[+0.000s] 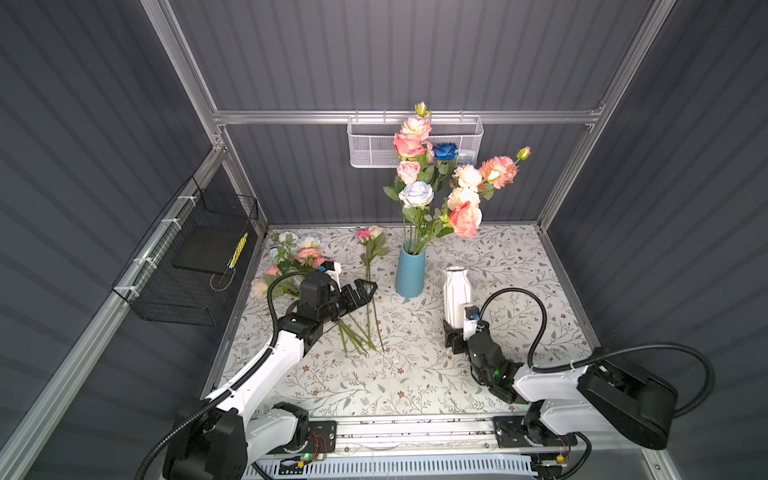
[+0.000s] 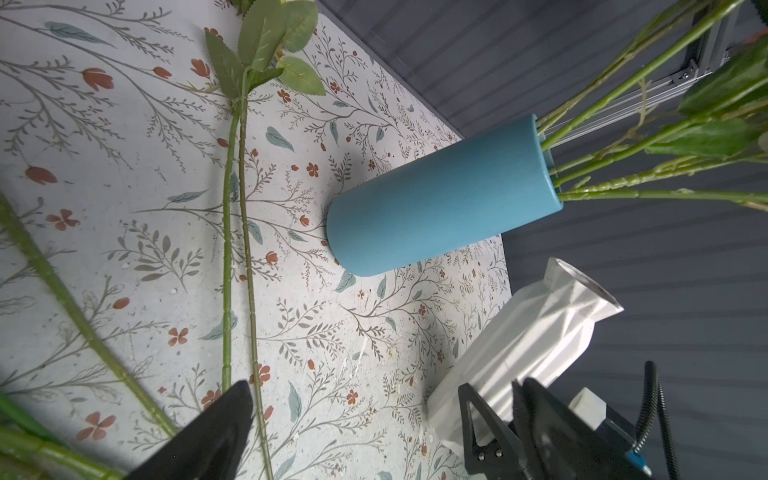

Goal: Arrange the flowers into the vase
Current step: 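Pull the white ribbed vase toward the robot with the right gripper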

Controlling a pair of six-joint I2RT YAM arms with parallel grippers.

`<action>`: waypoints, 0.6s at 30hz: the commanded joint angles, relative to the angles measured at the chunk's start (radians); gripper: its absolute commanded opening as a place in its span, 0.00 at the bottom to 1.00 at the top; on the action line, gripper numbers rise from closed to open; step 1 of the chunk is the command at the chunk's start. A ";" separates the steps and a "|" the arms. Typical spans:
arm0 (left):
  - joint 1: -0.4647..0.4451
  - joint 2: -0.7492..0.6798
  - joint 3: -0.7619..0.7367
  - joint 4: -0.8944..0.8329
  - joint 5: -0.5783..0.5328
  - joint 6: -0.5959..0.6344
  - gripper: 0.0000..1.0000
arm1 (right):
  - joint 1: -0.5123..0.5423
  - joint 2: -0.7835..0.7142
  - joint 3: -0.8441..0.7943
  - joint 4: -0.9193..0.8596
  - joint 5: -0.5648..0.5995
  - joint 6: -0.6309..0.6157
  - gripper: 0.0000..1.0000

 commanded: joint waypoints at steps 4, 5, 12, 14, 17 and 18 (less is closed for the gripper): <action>-0.018 -0.022 -0.016 -0.029 0.014 0.011 1.00 | 0.195 0.284 0.039 0.469 0.337 -0.129 0.47; -0.022 -0.024 -0.014 -0.031 0.014 0.017 1.00 | 0.213 0.302 0.036 0.469 0.345 -0.103 0.48; -0.052 -0.021 0.030 -0.067 0.046 0.053 1.00 | 0.263 0.339 0.018 0.468 0.366 -0.038 0.60; -0.064 -0.012 0.041 -0.071 0.043 0.057 1.00 | 0.273 0.343 0.005 0.469 0.378 -0.019 0.68; -0.083 0.001 0.049 -0.070 0.035 0.059 1.00 | 0.292 0.350 -0.021 0.468 0.399 0.023 0.74; -0.088 0.006 0.049 -0.068 0.030 0.059 1.00 | 0.302 0.352 -0.027 0.469 0.405 0.030 0.76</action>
